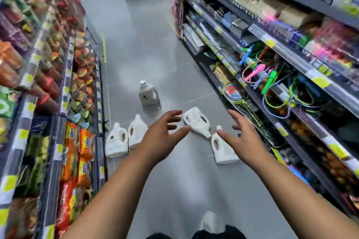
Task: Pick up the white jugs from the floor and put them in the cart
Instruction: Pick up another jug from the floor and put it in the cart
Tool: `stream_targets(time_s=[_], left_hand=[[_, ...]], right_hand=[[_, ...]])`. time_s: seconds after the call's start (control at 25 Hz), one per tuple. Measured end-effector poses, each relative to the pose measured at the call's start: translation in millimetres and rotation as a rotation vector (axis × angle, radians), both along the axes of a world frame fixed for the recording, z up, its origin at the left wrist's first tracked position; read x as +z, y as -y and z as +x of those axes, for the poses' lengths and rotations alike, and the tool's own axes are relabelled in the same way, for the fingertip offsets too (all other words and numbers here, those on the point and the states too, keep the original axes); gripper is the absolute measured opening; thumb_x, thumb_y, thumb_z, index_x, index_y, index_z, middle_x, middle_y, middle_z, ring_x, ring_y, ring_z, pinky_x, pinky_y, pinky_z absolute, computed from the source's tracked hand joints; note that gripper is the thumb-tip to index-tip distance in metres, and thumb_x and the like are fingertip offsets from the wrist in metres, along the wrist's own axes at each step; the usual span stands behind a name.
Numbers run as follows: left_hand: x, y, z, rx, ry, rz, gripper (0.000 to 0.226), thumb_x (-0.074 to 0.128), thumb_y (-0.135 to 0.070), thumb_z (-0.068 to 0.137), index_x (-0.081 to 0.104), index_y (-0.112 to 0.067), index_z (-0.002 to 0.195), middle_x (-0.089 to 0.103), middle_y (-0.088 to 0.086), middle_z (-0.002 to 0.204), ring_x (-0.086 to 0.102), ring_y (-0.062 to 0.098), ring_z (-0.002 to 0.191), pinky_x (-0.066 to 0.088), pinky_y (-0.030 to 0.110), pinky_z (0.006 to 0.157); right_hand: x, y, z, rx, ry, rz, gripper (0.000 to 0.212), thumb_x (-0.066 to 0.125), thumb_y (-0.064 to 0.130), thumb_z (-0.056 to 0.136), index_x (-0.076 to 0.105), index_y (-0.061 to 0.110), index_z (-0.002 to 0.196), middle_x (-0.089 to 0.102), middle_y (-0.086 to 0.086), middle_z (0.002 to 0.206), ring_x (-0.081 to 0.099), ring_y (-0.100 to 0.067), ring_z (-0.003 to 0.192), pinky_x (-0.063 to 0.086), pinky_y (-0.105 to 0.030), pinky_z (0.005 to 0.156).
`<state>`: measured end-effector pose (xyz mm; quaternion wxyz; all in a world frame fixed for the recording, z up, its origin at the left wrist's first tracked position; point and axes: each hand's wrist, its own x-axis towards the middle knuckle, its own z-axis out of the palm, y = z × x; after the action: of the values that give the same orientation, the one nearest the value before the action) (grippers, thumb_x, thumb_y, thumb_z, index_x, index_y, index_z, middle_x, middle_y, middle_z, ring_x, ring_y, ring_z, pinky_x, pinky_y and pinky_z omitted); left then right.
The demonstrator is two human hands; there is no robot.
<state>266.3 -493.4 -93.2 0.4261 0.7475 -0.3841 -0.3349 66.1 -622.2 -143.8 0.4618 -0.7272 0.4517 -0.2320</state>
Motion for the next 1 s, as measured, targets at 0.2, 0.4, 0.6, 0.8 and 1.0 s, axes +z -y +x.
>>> stream_targets(time_s=[0.2, 0.4, 0.6, 0.8, 1.0], left_hand=[[-34.6, 125.0, 23.1, -0.206, -0.040, 0.096, 0.044, 0.072, -0.039, 0.084, 0.056, -0.038, 0.124, 0.063, -0.018, 0.114, 0.063, 0.000, 0.102, 0.053, 0.027, 0.088], [-92.3, 259.6, 42.0, -0.464, -0.093, 0.214, 0.031, 0.070, -0.033, 0.087, 0.056, -0.040, 0.114, 0.065, -0.004, 0.115, 0.065, 0.008, 0.101, 0.050, 0.014, 0.076], [-178.6, 386.9, 53.5, -0.613, -0.041, 0.291, 0.035, 0.071, -0.040, 0.085, 0.055, -0.039, 0.116, 0.065, -0.002, 0.116, 0.061, 0.013, 0.110, 0.047, 0.025, 0.091], [-309.3, 468.7, 37.9, -0.725, -0.008, 0.372, 0.047, 0.072, -0.052, 0.075, 0.057, -0.039, 0.117, 0.066, -0.005, 0.113, 0.060, 0.014, 0.113, 0.046, 0.037, 0.102], [-476.8, 495.4, 23.6, -0.727, -0.018, 0.486, 0.046, 0.071, -0.041, 0.084, 0.055, -0.031, 0.126, 0.062, -0.003, 0.118, 0.060, 0.009, 0.102, 0.044, 0.007, 0.065]], right_hand=[[-33.5, 80.2, 2.0, -0.152, -0.079, 0.023, 0.069, 0.074, 0.041, 0.080, 0.040, 0.036, 0.140, 0.040, 0.004, 0.137, 0.050, -0.015, 0.118, 0.040, -0.030, 0.094], [-90.1, 145.7, 2.0, -0.342, -0.246, 0.004, 0.074, 0.073, 0.047, 0.078, 0.041, 0.030, 0.143, 0.038, 0.000, 0.143, 0.044, -0.018, 0.127, 0.034, -0.024, 0.101], [-157.5, 195.7, 22.6, -0.668, -0.239, 0.102, 0.072, 0.074, 0.039, 0.080, 0.041, 0.028, 0.143, 0.037, 0.001, 0.142, 0.044, -0.015, 0.126, 0.029, -0.014, 0.094], [-281.9, 226.2, 28.9, -0.909, -0.133, 0.158, 0.071, 0.073, 0.039, 0.080, 0.039, 0.034, 0.142, 0.033, 0.014, 0.133, 0.046, -0.015, 0.126, 0.039, -0.030, 0.102], [-444.4, 230.5, 19.3, -1.033, -0.127, 0.204, 0.072, 0.074, 0.039, 0.080, 0.038, 0.036, 0.143, 0.031, 0.012, 0.132, 0.044, -0.017, 0.127, 0.040, -0.036, 0.106]])
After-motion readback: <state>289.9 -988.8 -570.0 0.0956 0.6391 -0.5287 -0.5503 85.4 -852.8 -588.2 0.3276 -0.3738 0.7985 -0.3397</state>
